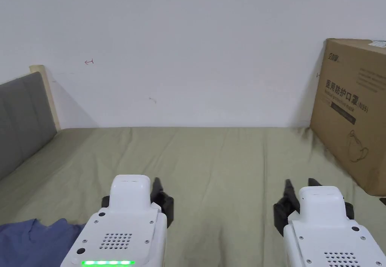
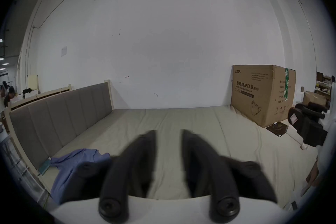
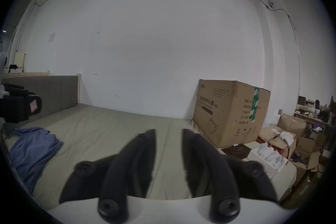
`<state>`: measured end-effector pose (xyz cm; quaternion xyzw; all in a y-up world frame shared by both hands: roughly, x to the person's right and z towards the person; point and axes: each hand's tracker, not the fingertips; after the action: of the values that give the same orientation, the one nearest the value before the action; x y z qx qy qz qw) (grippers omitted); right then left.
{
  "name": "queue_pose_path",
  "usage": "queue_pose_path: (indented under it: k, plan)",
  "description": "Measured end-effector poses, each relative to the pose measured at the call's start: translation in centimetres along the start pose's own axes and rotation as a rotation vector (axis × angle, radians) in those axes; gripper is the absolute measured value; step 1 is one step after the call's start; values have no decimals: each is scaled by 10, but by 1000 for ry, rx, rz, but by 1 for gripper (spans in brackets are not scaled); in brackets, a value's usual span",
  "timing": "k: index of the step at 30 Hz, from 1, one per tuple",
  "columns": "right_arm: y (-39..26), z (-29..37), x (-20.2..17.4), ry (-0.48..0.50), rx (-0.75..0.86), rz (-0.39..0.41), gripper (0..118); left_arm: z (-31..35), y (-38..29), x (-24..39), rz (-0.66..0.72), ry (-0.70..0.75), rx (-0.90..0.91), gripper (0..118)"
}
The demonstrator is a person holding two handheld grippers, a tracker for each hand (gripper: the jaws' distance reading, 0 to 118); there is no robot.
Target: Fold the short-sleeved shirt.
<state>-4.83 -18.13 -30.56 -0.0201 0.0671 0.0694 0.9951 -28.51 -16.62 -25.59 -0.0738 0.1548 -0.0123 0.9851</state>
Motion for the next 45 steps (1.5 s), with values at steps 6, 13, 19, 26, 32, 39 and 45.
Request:
queue_pose_path:
  k: [6, 13, 19, 26, 32, 39, 45]
  plan:
    - [-5, 0, 3, -14, -12, -26, 3, 1, -2, -15, 139, 0, -31, 0]
    - [-3, -3, 2, 21, -34, -41, 0, 3, -1, -11, 115, -9, -35, 0]
    - [-2, -5, -1, 36, -36, -22, 0, 2, 4, -6, 88, -18, -31, 0]
    - [4, -6, -16, 96, -30, -3, 0, 8, 5, -22, 97, 13, -27, 0]
    - [16, -11, -66, 270, -17, -10, 0, 31, 10, -72, 129, 161, -10, 0]
    - [26, 0, -142, 508, -12, -4, 0, 74, 10, -136, 148, 367, -4, 0]
    - [27, 12, -184, 623, -15, 25, 0, 99, 7, -169, 139, 481, -20, 0]
